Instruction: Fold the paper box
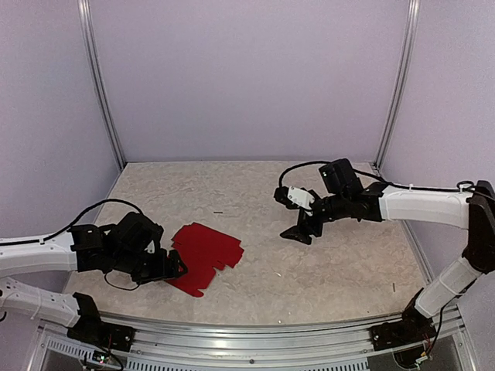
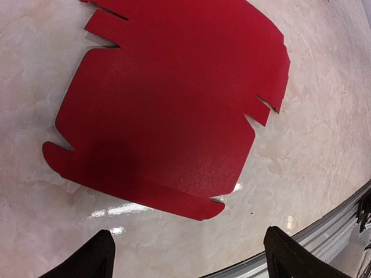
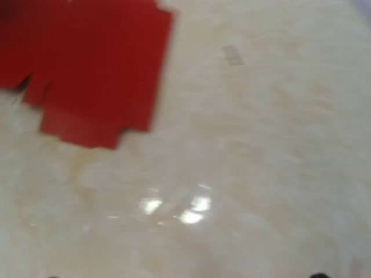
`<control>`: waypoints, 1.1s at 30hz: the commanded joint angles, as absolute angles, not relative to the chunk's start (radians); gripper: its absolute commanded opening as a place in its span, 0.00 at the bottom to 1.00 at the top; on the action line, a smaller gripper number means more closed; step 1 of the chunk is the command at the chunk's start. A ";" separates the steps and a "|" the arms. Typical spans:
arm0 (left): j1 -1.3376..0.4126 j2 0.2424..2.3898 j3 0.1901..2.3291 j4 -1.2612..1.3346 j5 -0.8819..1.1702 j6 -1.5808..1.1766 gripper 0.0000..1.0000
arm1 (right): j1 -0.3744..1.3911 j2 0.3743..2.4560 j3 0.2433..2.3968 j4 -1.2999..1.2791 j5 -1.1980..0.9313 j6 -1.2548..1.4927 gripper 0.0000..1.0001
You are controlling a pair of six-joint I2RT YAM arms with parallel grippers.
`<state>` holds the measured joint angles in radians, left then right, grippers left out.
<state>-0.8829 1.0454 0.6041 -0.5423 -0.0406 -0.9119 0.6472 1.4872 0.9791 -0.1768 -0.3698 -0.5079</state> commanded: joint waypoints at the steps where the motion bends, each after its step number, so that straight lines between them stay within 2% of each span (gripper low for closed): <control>1: -0.896 0.980 0.573 -0.643 -0.122 -1.062 0.88 | 0.766 1.588 1.043 -0.212 -0.292 -0.566 0.92; 5: -0.842 0.931 0.575 -0.579 -0.217 -0.988 0.92 | 0.853 1.665 1.097 -0.191 -0.261 -0.581 0.91; 10: -0.556 0.981 0.563 -0.405 0.062 -0.797 0.90 | 0.996 1.706 1.082 -0.091 -0.064 -0.771 0.90; 16: -0.395 1.084 0.576 -0.302 0.218 -0.715 0.90 | 1.170 1.764 0.981 0.195 0.180 -1.056 0.87; 24: -0.328 1.292 0.590 -0.231 0.304 -0.656 0.84 | 1.277 1.966 0.928 0.577 0.317 -1.274 0.78; 33: -0.312 1.340 0.593 -0.196 0.348 -0.651 0.76 | 1.304 2.099 0.931 0.765 0.353 -1.420 0.72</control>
<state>-0.3222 1.3220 0.5831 -0.2283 0.3115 -0.6720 1.2877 2.0319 0.9306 0.6415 0.3157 -1.3243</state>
